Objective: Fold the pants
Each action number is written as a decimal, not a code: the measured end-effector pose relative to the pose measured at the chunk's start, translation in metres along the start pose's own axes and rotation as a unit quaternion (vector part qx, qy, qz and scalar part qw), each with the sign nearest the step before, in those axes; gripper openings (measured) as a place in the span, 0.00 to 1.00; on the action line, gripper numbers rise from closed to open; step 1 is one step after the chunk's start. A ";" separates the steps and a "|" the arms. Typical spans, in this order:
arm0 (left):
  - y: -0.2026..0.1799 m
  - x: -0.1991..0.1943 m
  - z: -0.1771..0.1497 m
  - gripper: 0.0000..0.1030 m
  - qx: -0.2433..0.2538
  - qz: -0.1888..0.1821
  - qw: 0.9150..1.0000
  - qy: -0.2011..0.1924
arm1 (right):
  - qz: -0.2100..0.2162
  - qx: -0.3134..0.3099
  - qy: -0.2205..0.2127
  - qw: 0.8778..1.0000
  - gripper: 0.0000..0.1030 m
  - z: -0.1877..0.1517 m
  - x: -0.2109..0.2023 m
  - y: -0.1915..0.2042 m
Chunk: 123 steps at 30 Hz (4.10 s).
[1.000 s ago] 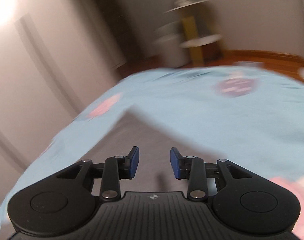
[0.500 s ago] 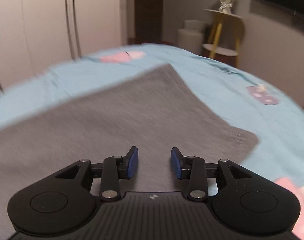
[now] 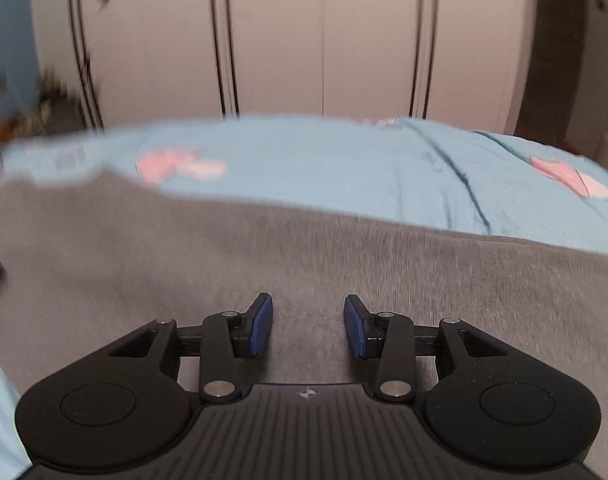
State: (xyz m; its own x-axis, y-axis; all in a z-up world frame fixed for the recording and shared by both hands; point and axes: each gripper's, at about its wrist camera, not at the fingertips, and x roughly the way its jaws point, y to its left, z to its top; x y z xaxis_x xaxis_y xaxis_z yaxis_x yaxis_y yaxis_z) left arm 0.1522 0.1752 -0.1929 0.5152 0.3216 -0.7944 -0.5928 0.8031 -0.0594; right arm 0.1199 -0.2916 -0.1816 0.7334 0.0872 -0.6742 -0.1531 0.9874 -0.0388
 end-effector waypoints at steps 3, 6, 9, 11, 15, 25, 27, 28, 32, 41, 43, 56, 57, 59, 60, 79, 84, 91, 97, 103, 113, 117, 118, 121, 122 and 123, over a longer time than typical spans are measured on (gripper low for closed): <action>-0.005 0.000 -0.002 0.98 0.008 0.007 1.000 -0.007 | -0.048 0.044 -0.002 0.998 0.56 -0.006 0.007 -0.049; -0.010 0.000 -0.003 0.98 0.018 0.013 1.000 -0.015 | -0.123 0.127 0.001 0.984 0.56 -0.016 0.010 -0.130; -0.010 0.002 -0.003 1.00 0.017 0.015 1.000 -0.017 | -0.193 0.193 -0.005 0.962 0.57 -0.018 0.001 -0.204; -0.012 0.003 -0.003 1.00 0.018 0.019 0.999 -0.019 | -0.290 0.228 0.011 0.930 0.62 -0.020 -0.006 -0.238; -0.014 0.003 -0.004 1.00 0.021 0.024 0.999 -0.023 | -0.282 0.338 -0.029 0.898 0.63 -0.037 -0.054 -0.267; -0.016 0.000 -0.005 1.00 0.036 0.030 0.999 -0.024 | -0.173 0.252 -0.043 0.951 0.98 -0.093 -0.038 -0.207; -0.015 -0.001 -0.004 1.00 0.034 0.030 0.999 -0.021 | -0.201 0.260 -0.032 0.944 0.98 -0.088 -0.043 -0.204; -0.016 -0.002 -0.004 1.00 0.034 0.031 0.999 -0.019 | -0.197 0.276 -0.033 0.940 0.98 -0.088 -0.043 -0.209; -0.018 -0.006 -0.005 1.00 0.044 0.033 0.998 -0.021 | -0.192 0.285 -0.050 0.938 0.98 -0.086 -0.062 -0.202; -0.013 -0.012 -0.004 1.00 0.040 0.010 0.999 -0.010 | -0.163 0.254 -0.008 0.953 0.98 -0.102 -0.056 -0.170; -0.012 -0.013 -0.004 1.00 0.035 0.007 0.999 -0.007 | -0.172 0.244 0.003 0.955 0.98 -0.098 -0.053 -0.167; -0.014 -0.014 -0.005 1.00 0.041 0.002 0.999 -0.006 | -0.184 0.227 0.008 0.956 0.98 -0.103 -0.052 -0.165; -0.014 -0.013 -0.005 1.00 0.042 0.002 0.999 -0.005 | -0.186 0.225 0.010 0.956 0.98 -0.102 -0.051 -0.165; -0.014 -0.012 -0.005 1.00 0.042 0.003 0.999 -0.004 | -0.191 0.220 0.012 0.957 0.98 -0.101 -0.050 -0.164; -0.015 -0.012 -0.005 1.00 0.043 0.003 0.999 -0.003 | -0.194 0.217 0.014 0.957 0.98 -0.101 -0.050 -0.163; -0.016 -0.010 -0.005 1.00 0.042 0.006 0.999 0.000 | -0.209 0.467 -0.056 0.857 0.69 -0.174 -0.134 -0.227; -0.016 -0.009 -0.006 1.00 0.043 0.009 0.999 0.000 | -0.161 0.518 -0.096 0.835 0.51 -0.182 -0.134 -0.244; -0.017 -0.009 -0.006 1.00 0.047 0.012 0.999 -0.001 | -0.101 0.576 -0.129 0.801 0.47 -0.194 -0.121 -0.262; -0.018 -0.008 -0.006 1.00 0.050 0.015 0.999 -0.002 | -0.090 0.582 -0.139 0.796 0.48 -0.190 -0.111 -0.267; -0.019 -0.008 -0.006 1.00 0.050 0.015 0.999 -0.002 | -0.086 0.568 -0.139 0.807 0.37 -0.181 -0.099 -0.265; -0.020 -0.008 -0.005 1.00 0.049 0.014 0.999 -0.001 | -0.077 0.579 -0.140 0.799 0.22 -0.183 -0.091 -0.264; -0.019 -0.012 -0.002 1.00 0.038 -0.004 0.999 -0.005 | -0.084 0.579 -0.142 0.798 0.18 -0.179 -0.088 -0.264; -0.019 -0.016 0.000 1.00 0.031 -0.020 0.999 -0.011 | -0.086 0.579 -0.143 0.798 0.11 -0.180 -0.087 -0.262; -0.022 -0.026 0.001 1.00 0.031 -0.055 0.997 -0.045 | -0.065 0.601 -0.164 0.780 0.10 -0.186 -0.089 -0.261; -0.028 -0.028 0.003 1.00 0.040 -0.061 0.996 -0.049 | -0.057 0.610 -0.174 0.771 0.10 -0.190 -0.091 -0.262; -0.034 -0.029 0.005 1.00 0.053 -0.064 0.995 -0.050 | -0.056 0.618 -0.178 0.764 0.09 -0.194 -0.092 -0.262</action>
State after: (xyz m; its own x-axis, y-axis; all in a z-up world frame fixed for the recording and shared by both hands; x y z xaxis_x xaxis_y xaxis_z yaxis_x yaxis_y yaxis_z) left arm 0.1606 0.1413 -0.1648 0.6441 0.2568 -0.7206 -0.4528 0.8872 -0.0886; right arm -0.0363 -0.5836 -0.2528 0.8640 -0.1935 -0.4649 0.5035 0.3433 0.7929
